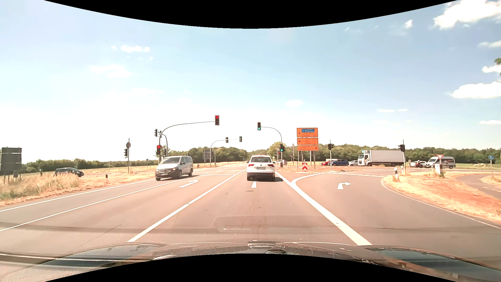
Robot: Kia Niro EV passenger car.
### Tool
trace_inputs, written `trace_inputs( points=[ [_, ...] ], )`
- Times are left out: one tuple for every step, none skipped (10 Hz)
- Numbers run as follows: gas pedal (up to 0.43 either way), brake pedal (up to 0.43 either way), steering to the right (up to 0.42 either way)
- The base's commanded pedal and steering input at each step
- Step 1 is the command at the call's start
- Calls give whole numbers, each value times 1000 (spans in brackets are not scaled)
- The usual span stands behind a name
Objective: Follow the waypoints while adhering to traffic rules and regulations
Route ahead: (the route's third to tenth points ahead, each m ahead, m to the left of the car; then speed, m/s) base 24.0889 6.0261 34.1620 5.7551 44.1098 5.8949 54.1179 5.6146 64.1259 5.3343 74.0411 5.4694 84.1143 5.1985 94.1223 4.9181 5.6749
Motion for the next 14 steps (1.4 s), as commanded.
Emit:
trace_inputs(
  points=[
    [228, 0, -4],
    [228, 0, -2],
    [228, 0, -1],
    [228, 0, 0],
    [228, 0, 0],
    [228, 0, 0],
    [228, 0, 0],
    [220, 0, 0],
    [220, 0, 0],
    [209, 0, 0],
    [209, 0, 1],
    [209, 0, 0],
    [209, 0, 0],
    [209, 0, 0]
  ],
)
